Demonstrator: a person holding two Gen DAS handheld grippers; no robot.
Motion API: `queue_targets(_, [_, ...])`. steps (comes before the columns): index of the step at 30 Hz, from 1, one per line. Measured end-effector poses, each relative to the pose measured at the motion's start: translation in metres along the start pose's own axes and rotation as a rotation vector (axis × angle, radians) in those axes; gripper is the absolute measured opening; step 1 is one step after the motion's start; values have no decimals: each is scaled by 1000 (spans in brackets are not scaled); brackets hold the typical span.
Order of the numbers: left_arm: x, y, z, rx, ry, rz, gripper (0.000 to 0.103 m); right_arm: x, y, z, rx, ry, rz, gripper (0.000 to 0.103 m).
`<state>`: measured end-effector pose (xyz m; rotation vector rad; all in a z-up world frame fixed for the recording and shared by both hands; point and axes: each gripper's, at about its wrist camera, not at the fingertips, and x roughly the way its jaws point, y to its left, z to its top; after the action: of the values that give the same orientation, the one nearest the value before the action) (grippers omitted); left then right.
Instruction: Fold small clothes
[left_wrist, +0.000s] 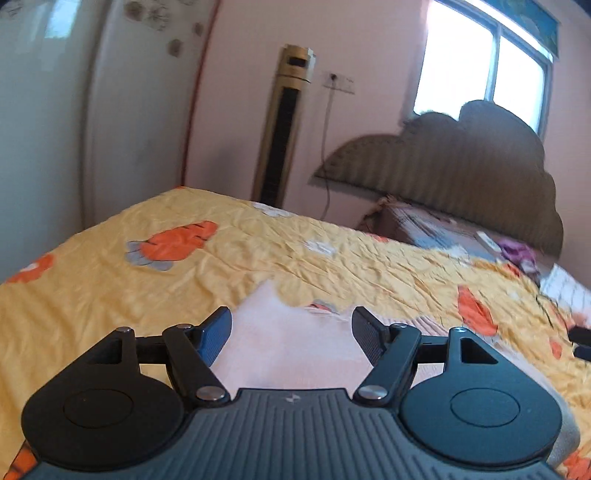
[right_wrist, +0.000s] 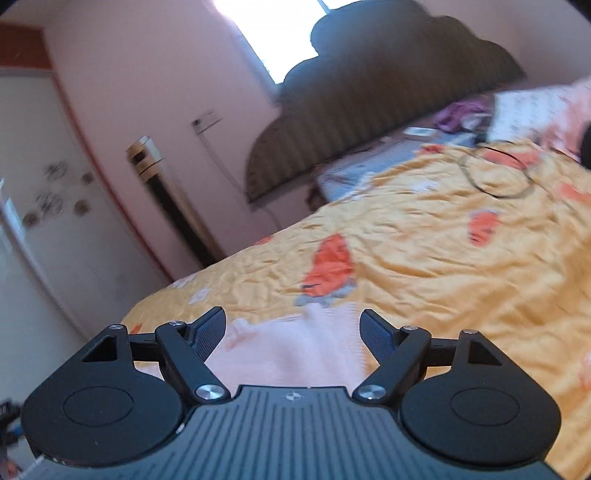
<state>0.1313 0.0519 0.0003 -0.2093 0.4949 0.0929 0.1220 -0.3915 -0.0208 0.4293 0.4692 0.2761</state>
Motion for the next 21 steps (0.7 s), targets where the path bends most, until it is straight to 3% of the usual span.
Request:
queue_targets(2, [48,-18,9,45,119,-18,72,43,28,8,-110,55,12,79])
queue_targets(5, [110,-34,4,141,296,35,72,113,52,10,-174,238,23,80])
queue_targets(7, [134,-30,-8,180,360,84,72,152,56,1,-200,352,-25,79])
queue_targets(9, [138,-19,-17,181,327,50,78,175,49,-11,-215,422,-96,78])
queue_targets(13, [145,-14,-23,196,280,38,82,173,48,-24,-305,368,-109,81])
queue_targets(17, [130,-16,-10,196,261,17,80,174,40,-14,-226,358,-85,81])
queue_targets(19, [109,-14,1,205,186,-17,80,162,40,-2,-168,353,-72,82])
queue_targets(21, [104,-13,14,226,145,-20,83,144,48,12,-182,311,1,83])
